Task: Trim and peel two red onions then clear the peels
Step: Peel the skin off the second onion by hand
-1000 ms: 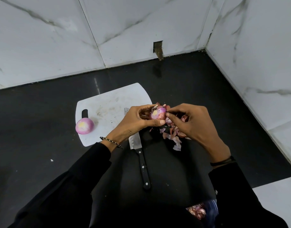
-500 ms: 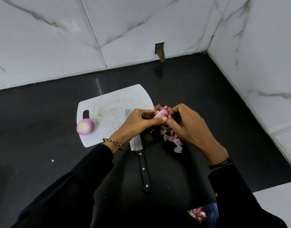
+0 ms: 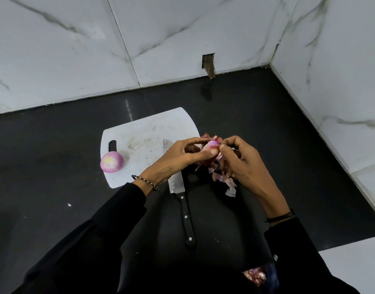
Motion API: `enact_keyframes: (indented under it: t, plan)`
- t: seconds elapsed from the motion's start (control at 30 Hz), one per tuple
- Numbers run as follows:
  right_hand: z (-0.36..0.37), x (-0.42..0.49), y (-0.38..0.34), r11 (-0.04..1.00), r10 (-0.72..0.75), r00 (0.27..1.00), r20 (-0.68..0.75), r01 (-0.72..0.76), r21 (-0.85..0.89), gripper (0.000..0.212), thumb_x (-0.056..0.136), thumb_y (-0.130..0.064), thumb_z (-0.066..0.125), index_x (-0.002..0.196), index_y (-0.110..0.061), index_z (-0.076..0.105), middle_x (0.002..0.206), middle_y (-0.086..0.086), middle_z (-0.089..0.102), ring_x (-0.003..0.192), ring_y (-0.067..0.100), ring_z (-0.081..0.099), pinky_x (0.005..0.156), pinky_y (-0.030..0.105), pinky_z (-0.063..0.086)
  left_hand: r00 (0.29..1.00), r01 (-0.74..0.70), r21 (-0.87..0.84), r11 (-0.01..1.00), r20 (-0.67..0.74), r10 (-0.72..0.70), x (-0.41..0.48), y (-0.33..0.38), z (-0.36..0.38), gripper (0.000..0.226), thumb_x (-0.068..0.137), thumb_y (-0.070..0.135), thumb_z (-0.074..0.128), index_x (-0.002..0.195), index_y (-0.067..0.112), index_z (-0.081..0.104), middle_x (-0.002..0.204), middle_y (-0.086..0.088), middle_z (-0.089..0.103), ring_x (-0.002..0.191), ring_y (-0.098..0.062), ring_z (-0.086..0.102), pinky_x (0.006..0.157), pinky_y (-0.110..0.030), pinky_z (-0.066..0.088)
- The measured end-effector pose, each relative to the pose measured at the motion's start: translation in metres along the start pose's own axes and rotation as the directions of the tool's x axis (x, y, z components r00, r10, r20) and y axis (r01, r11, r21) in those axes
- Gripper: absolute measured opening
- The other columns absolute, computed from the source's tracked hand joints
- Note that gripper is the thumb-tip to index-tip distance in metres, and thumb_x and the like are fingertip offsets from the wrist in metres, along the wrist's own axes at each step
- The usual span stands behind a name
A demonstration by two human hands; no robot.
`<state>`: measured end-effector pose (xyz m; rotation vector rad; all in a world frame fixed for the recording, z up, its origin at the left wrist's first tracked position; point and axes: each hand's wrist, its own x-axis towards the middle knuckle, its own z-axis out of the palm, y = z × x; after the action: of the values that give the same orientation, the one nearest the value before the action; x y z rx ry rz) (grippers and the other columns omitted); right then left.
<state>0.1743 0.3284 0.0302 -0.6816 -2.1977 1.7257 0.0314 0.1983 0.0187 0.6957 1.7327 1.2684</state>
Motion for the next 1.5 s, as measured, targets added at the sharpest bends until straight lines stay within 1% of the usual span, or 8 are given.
enact_keyframes:
  t: [0.2,0.37,0.53,0.93,1.03,1.17,1.3,1.5]
  plan:
    - [-0.003,0.002,-0.005,0.994,0.035,0.999,-0.012,-0.033,0.107,0.013,0.101,-0.021,0.053,0.093,-0.019,0.062,0.069,-0.009,0.063,0.058,-0.002,0.056,0.053,0.013,0.044,0.996,0.034,0.063,0.997,0.081,-0.039,0.003,-0.005,-0.003,0.058,0.078,0.04,0.082,0.131,0.025,0.063,0.119,0.0,0.072,0.115,-0.016,0.066,0.106,-0.039,0.049]
    - [-0.004,0.001,-0.005,0.998,0.036,0.999,-0.008,-0.035,0.042,0.013,0.1,-0.022,0.054,0.093,-0.018,0.064,0.083,-0.012,0.065,0.071,-0.005,0.06,0.059,0.011,0.047,0.999,0.019,0.035,0.999,0.036,-0.02,0.003,-0.003,-0.003,0.055,0.075,0.04,0.083,0.124,0.022,0.067,0.113,0.0,0.074,0.106,-0.013,0.07,0.094,-0.028,0.055]
    - [-0.004,-0.001,-0.001,1.0,0.03,0.999,0.022,-0.03,0.005,0.012,0.101,-0.021,0.053,0.093,-0.019,0.062,0.079,-0.012,0.063,0.066,-0.006,0.058,0.058,0.012,0.045,1.0,0.021,0.065,0.998,-0.025,-0.019,0.004,-0.005,-0.005,0.051,0.081,0.035,0.082,0.128,0.019,0.067,0.117,-0.001,0.073,0.107,-0.018,0.07,0.1,-0.036,0.055]
    - [-0.003,-0.006,-0.002,0.983,0.036,0.997,0.07,-0.048,0.177,0.018,0.103,-0.011,0.049,0.089,-0.016,0.06,0.057,-0.022,0.055,0.048,-0.003,0.049,0.047,0.01,0.037,0.998,-0.023,0.064,0.998,-0.049,0.026,0.003,0.004,-0.002,0.023,0.082,0.034,0.08,0.103,0.029,0.073,0.093,0.003,0.078,0.084,-0.007,0.074,0.072,-0.013,0.053]
    - [-0.004,-0.005,0.0,0.996,-0.008,1.0,-0.03,0.01,0.091,0.01,0.099,-0.028,0.059,0.097,-0.019,0.063,0.08,-0.018,0.067,0.072,-0.003,0.063,0.061,0.011,0.048,0.993,-0.045,0.094,0.995,-0.104,0.055,0.006,0.001,-0.001,0.038,0.08,0.039,0.081,0.112,0.02,0.073,0.097,0.002,0.077,0.084,-0.012,0.074,0.073,-0.021,0.058]
    - [-0.006,-0.003,0.003,0.995,-0.084,0.994,-0.073,0.079,-0.065,0.036,0.083,-0.049,0.072,0.113,-0.031,0.062,0.103,-0.018,0.065,0.092,0.005,0.065,0.075,0.016,0.054,0.987,-0.059,0.098,0.993,-0.145,0.073,0.005,-0.003,-0.003,0.041,0.082,0.039,0.08,0.117,0.02,0.071,0.098,0.0,0.076,0.081,-0.016,0.076,0.073,-0.029,0.06]
    - [-0.004,0.0,0.007,0.973,-0.173,0.982,-0.069,0.16,-0.163,0.024,0.09,-0.035,0.073,0.113,-0.029,0.071,0.107,-0.015,0.067,0.094,0.008,0.066,0.079,0.023,0.056,0.988,-0.06,0.124,0.99,-0.134,0.077,0.004,-0.003,-0.004,0.043,0.08,0.04,0.082,0.117,0.019,0.072,0.099,0.001,0.076,0.082,-0.016,0.076,0.072,-0.03,0.061]
    - [0.0,0.003,0.011,0.944,-0.249,0.962,-0.115,0.214,-0.253,0.016,0.092,-0.022,0.072,0.107,-0.024,0.075,0.102,-0.016,0.069,0.093,0.003,0.066,0.076,0.013,0.05,0.986,-0.037,0.168,0.985,-0.156,0.063,0.001,-0.004,-0.005,0.045,0.078,0.048,0.082,0.112,0.02,0.073,0.094,0.001,0.077,0.08,-0.015,0.075,0.076,-0.032,0.062]
